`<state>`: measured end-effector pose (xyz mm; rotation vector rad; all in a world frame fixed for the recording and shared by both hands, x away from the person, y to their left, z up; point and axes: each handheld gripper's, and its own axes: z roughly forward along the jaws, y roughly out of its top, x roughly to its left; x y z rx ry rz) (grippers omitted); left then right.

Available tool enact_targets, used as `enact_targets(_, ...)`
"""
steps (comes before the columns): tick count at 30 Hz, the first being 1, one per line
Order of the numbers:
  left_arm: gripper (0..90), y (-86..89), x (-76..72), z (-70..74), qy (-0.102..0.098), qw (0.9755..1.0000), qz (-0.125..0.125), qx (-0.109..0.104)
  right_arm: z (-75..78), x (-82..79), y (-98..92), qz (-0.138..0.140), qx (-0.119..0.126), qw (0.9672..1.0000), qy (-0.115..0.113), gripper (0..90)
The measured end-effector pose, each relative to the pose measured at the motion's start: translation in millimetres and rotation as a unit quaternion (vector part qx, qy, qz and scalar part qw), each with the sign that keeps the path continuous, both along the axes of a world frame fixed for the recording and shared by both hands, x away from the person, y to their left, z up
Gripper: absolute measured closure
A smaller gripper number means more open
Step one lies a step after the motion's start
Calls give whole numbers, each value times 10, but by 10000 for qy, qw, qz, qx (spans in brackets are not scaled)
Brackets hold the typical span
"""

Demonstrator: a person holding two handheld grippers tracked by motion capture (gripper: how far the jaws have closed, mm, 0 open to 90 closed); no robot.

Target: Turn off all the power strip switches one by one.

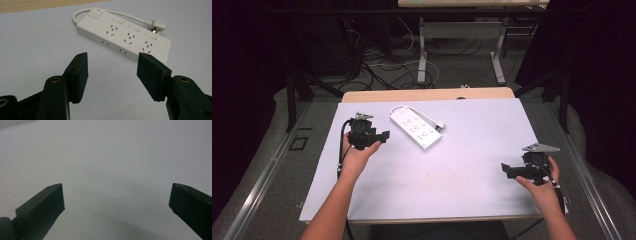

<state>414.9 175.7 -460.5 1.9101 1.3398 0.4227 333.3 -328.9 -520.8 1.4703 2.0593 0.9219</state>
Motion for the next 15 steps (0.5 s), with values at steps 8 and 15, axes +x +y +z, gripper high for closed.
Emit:
enact_targets(8,535,-69,194,91,75,9999,57,-75,-25,9,13,-11,62,9999,-87,0)
enact_targets(15,606,-147,372,163,148,9998,71,-123,-36,17,27,-6,25,10000,-93,0)
